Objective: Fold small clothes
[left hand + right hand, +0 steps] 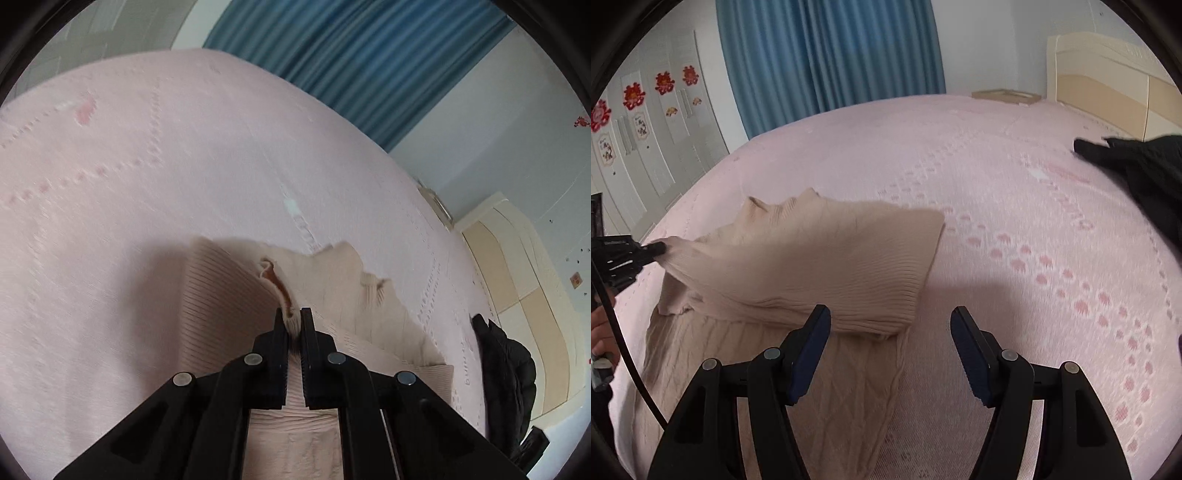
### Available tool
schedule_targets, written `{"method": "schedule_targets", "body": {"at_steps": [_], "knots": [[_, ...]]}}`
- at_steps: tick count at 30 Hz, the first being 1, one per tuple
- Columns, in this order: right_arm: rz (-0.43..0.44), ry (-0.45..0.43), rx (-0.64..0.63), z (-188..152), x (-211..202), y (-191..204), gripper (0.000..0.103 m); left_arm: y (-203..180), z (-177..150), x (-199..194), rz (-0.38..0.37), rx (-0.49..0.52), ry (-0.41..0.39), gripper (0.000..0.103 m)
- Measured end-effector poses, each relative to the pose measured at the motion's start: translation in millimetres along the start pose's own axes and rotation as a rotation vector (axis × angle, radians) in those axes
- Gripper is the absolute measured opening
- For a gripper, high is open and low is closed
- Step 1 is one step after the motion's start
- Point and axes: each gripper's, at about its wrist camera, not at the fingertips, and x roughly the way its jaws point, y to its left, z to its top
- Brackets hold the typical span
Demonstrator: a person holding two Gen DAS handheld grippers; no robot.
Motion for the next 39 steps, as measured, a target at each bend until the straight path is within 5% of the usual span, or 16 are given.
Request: {"method": "schedule_targets", "body": {"at_steps": [4, 11, 15, 20, 22, 25, 27, 29, 32, 39], "knots": [[-0.004, -0.007, -0.007, 13.4, 3.5, 4.8, 0.066, 11.3, -6.9, -10.0, 0.096, 0.059, -0.047, 0.006], [-0.062, 0.038, -0.005, 22.6, 33.9, 8.2, 0.066, 22.5, -18.9, 17.1, 0.142, 0.089, 0.050, 0.007], [-0.109, 0.116, -0.038, 22.7, 56.1, 6.9, 0.066, 20.6, -18.7, 10.5, 0.137, 0.112, 0.041, 0.029], [-0.078, 0.079, -0.012, 32.3, 56.7, 2.3, 0.066, 19.0, -12.2, 15.9, 0.126, 0.138, 0.051, 0.031], [-0.041, 0.083, -0.003, 36.9, 67.4, 1.4, 0.061, 17.8, -13.2, 22.3, 0.120, 0.142, 0.069, 0.031], [0.042, 0.142, 0.032, 41.4, 88.9, -1.8, 0.022, 15.2, -15.5, 21.9, 0.111, 0.153, 0.062, 0.031], [0.031, 0.085, 0.004, 46.0, 81.8, -1.5, 0.014, 14.8, -14.7, 17.6, 0.085, 0.146, 0.049, 0.031], [0.023, 0.055, 0.029, 49.1, 74.5, -10.9, 0.014, 15.8, -14.8, 16.1, 0.075, 0.137, 0.043, 0.032], [-0.043, 0.131, 0.038, 40.6, 91.1, -20.0, 0.016, 12.4, -17.6, 22.4, 0.103, 0.168, 0.065, 0.032], [-0.031, -0.008, -0.058, 55.9, 51.8, 6.3, 0.028, -6.7, -11.3, 9.8, 0.031, 0.235, -0.013, 0.032]]}}
